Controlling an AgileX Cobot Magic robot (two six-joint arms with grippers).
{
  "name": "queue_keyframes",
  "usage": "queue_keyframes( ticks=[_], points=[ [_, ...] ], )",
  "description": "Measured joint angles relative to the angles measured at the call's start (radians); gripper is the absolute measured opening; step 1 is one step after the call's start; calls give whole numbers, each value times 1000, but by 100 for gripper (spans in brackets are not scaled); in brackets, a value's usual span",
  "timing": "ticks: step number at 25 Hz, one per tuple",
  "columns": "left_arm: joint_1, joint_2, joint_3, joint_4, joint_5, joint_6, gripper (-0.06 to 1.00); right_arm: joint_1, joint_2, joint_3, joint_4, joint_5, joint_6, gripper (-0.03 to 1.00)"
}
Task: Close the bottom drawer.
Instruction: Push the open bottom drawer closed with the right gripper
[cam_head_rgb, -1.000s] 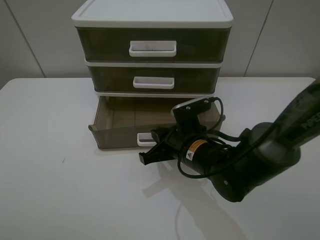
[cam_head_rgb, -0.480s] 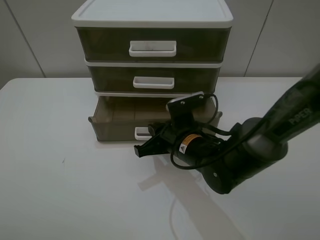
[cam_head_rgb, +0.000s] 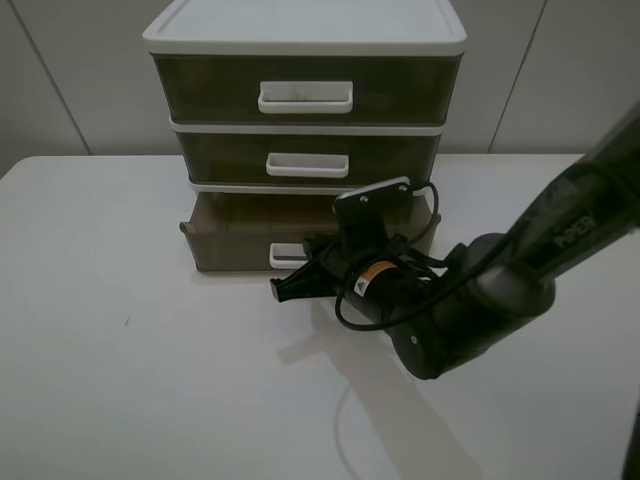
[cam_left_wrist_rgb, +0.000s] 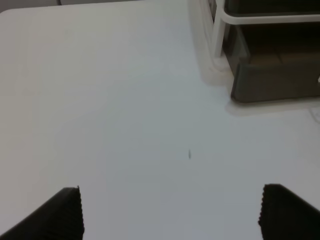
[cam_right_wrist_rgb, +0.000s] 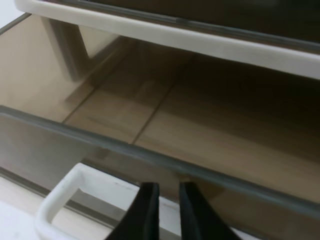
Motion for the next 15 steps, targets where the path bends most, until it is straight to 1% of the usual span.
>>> queue_keyframes(
  ticks=[7, 15],
  points=[
    [0, 0, 0, 0, 0, 0, 72, 0, 19, -48, 50, 11, -12, 2],
    [0, 0, 0, 0, 0, 0, 72, 0, 52, -96, 114, -1, -12, 2]
  ],
)
